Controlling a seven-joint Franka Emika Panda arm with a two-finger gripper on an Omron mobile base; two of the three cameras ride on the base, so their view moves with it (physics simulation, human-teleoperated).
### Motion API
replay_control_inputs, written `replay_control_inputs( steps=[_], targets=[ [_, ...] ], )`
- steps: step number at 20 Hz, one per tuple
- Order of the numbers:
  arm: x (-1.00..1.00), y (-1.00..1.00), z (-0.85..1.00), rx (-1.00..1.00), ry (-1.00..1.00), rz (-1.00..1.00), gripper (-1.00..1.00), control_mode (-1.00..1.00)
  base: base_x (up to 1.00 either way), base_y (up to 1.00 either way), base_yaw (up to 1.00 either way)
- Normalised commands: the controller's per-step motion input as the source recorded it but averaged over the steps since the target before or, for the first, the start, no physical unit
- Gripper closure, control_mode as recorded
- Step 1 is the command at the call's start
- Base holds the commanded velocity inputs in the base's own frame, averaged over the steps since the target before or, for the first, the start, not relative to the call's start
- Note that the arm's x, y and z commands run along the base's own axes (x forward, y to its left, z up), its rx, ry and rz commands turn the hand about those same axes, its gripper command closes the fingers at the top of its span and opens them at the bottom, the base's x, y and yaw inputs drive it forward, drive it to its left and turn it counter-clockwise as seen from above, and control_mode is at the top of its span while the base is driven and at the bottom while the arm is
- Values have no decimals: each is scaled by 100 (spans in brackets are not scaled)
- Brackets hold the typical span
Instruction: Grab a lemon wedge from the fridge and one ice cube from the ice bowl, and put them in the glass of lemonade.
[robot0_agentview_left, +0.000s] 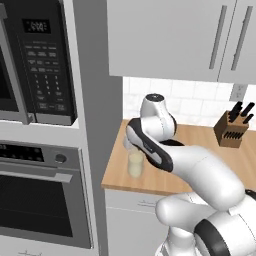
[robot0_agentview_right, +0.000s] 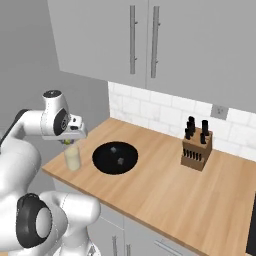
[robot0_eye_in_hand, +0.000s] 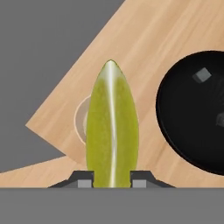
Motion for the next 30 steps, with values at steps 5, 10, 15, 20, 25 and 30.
replay_control_inputs(
  steps=[5,10,15,20,25,30],
  targets=[
    [13,4,-1,0,0,0,100,-100,0,0,0],
    [1,18,0,0,0,0,100,-100,0,0,0],
    [0,6,-11,0,0,0,100,-100,0,0,0],
    [1,0,-28,0,2,0,100,-100,0,0,0],
    [2,3,-8,0,5,0,100,-100,0,0,0],
    [14,1,0,0,6,0,100,-100,0,0,0]
  ],
)
